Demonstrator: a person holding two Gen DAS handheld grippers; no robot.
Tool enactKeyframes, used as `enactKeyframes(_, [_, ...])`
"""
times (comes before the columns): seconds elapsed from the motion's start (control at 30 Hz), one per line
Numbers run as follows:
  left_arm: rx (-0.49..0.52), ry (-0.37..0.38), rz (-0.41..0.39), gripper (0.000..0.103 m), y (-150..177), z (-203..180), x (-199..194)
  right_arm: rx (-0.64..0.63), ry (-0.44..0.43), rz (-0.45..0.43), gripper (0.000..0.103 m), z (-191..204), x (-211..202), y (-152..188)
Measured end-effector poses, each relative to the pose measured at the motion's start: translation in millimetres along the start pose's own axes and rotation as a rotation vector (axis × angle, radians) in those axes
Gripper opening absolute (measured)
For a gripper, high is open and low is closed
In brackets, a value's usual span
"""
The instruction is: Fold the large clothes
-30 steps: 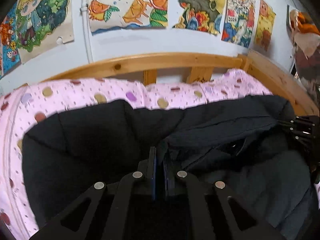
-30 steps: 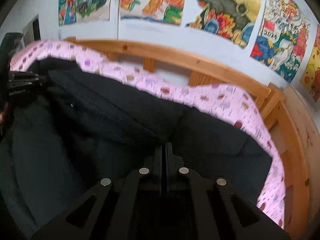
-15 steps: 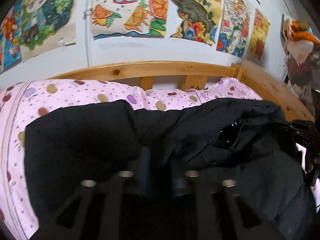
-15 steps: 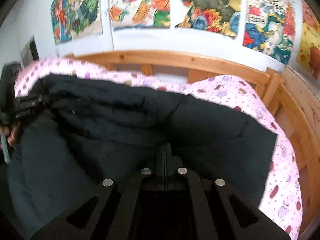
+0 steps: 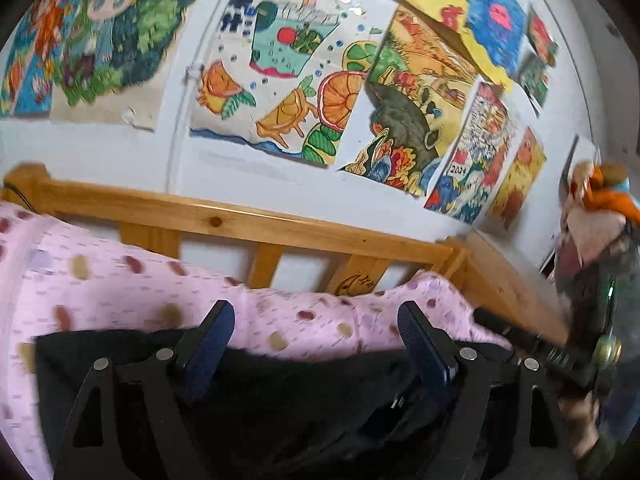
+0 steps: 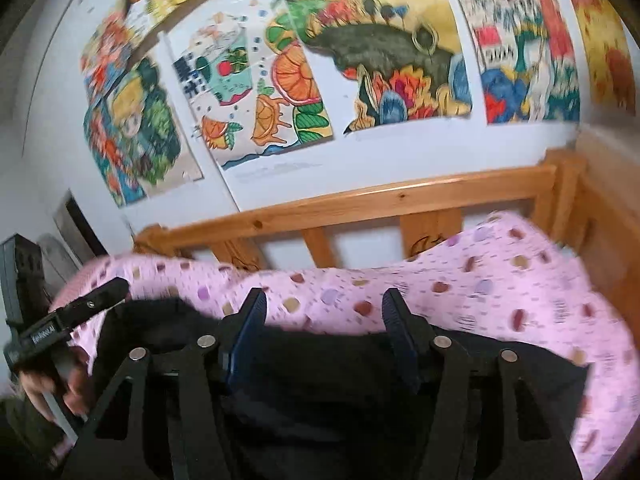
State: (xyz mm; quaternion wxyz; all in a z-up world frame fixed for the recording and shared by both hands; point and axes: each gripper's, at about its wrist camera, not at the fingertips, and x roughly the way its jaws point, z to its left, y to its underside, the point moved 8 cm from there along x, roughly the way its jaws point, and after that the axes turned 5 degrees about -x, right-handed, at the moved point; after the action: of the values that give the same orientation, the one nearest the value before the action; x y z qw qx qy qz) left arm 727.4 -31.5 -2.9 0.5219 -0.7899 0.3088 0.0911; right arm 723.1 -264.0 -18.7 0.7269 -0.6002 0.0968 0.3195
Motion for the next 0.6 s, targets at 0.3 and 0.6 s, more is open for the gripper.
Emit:
enactKeyframes(0.3, [0.188,0.162,0.275,0.042,65.4,-31.9,32.1,-0.189,-0.081,0.222,0.007,37.9,23.4,50.8])
enactKeyframes(0.6, [0.434,0.151,0.539,0.038,129.0,-29.2,39.0,-0.3,-0.082,0.429,0.007,32.7,26.1,94.2])
